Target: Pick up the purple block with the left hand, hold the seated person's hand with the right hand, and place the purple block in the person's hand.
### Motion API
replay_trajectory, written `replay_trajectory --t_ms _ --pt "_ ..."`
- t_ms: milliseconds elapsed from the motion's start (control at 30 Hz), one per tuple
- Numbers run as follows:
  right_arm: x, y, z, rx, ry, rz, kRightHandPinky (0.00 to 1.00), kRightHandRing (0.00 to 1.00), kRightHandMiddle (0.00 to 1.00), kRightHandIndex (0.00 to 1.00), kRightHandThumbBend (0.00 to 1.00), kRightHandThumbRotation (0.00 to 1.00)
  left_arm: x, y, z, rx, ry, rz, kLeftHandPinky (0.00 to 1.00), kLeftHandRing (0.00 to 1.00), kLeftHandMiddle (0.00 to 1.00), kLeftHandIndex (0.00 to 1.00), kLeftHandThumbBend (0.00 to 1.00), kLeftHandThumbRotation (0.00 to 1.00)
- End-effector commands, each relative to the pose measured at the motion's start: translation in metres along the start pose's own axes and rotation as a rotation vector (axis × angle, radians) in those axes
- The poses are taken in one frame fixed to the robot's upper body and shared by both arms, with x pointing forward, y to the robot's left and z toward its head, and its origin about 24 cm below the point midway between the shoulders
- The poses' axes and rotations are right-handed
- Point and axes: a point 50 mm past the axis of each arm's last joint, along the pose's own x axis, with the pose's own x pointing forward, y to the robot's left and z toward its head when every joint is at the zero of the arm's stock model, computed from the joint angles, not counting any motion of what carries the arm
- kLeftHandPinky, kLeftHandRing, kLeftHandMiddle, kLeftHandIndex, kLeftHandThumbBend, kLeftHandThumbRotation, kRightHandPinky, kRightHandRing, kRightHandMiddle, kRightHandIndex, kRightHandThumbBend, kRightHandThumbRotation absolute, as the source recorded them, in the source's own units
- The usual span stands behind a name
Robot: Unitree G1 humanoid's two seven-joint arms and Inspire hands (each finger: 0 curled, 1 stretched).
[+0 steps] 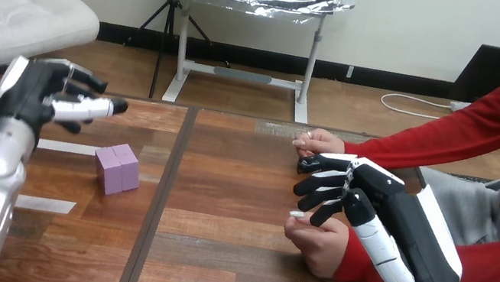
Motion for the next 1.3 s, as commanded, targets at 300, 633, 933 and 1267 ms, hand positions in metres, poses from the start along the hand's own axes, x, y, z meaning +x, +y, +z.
replay_trajectory --t_ms 300,633,933,1267 --pt "0.017 -0.006 0.011 -0.021 -0.106 -0.015 0.43 0.55 0.60 0.66 0.72 0.93 0.000 0.001 0.029 0.177 -0.111 0.031 0.49 0.55 0.57 0.57 0.73 0.00" --pt "0.017 -0.005 0.010 -0.025 -0.105 -0.014 0.42 0.54 0.60 0.66 0.72 0.94 0.001 -0.002 0.031 0.256 -0.130 0.030 0.58 0.67 0.69 0.68 0.78 0.00" --pt "0.018 -0.005 0.010 -0.020 -0.104 -0.007 0.42 0.54 0.60 0.66 0.73 0.94 0.005 -0.004 0.035 0.393 -0.153 0.005 0.64 0.75 0.76 0.74 0.81 0.00" --pt "0.017 -0.004 0.010 -0.023 -0.108 -0.002 0.42 0.54 0.60 0.66 0.73 0.94 0.012 -0.006 0.041 0.518 -0.156 -0.009 0.68 0.82 0.83 0.79 0.82 0.04"
